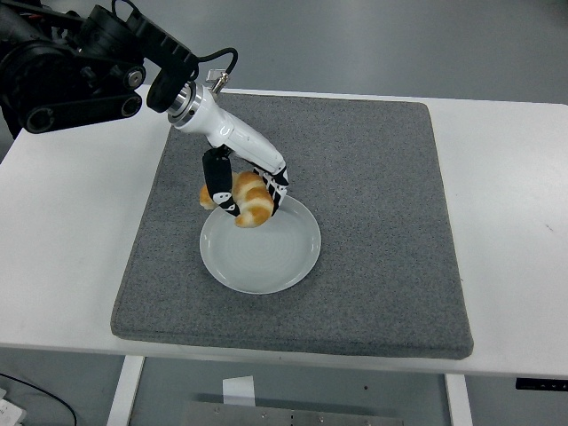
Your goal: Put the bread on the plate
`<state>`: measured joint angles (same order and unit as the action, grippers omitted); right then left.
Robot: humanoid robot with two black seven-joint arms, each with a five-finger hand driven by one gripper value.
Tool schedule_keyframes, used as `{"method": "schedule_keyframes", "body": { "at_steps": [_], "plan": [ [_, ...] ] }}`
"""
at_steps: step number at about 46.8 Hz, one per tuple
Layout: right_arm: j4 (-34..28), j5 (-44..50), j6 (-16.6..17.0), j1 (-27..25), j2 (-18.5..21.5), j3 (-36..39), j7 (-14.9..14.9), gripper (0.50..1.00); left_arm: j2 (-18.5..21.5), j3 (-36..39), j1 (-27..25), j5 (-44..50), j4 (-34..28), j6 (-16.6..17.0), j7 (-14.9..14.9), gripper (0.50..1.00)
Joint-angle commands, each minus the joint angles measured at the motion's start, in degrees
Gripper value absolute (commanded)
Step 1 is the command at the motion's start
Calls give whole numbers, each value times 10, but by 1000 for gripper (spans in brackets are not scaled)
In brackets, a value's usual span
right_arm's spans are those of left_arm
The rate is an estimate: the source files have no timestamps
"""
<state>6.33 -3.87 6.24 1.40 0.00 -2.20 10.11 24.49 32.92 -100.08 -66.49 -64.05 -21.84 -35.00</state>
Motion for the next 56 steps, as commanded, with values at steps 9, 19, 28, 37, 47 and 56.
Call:
{"method": "schedule_keyframes", "body": {
  "at_steps": [9, 19, 28, 37, 47, 56],
  "plan": [
    [0, 0, 0, 0, 0, 0, 0, 932, -8, 1, 45, -40, 9, 27, 0, 500],
    [0, 0, 0, 0, 0, 0, 0, 932, -43, 1, 71, -40, 45, 52, 0, 500],
    [0, 0, 0, 0, 0, 0, 0, 932, -63, 1, 83, -40, 73, 58, 0, 500],
    [0, 0, 0, 0, 0, 0, 0, 932, -88, 0, 95, -39, 102, 58, 0, 500],
    [0, 0, 0, 0, 0, 0, 0, 932, -104, 0, 106, -39, 119, 61, 0, 500],
    [0, 0, 0, 0, 0, 0, 0, 932, -108, 0, 110, -39, 123, 61, 0, 500]
  ]
}}
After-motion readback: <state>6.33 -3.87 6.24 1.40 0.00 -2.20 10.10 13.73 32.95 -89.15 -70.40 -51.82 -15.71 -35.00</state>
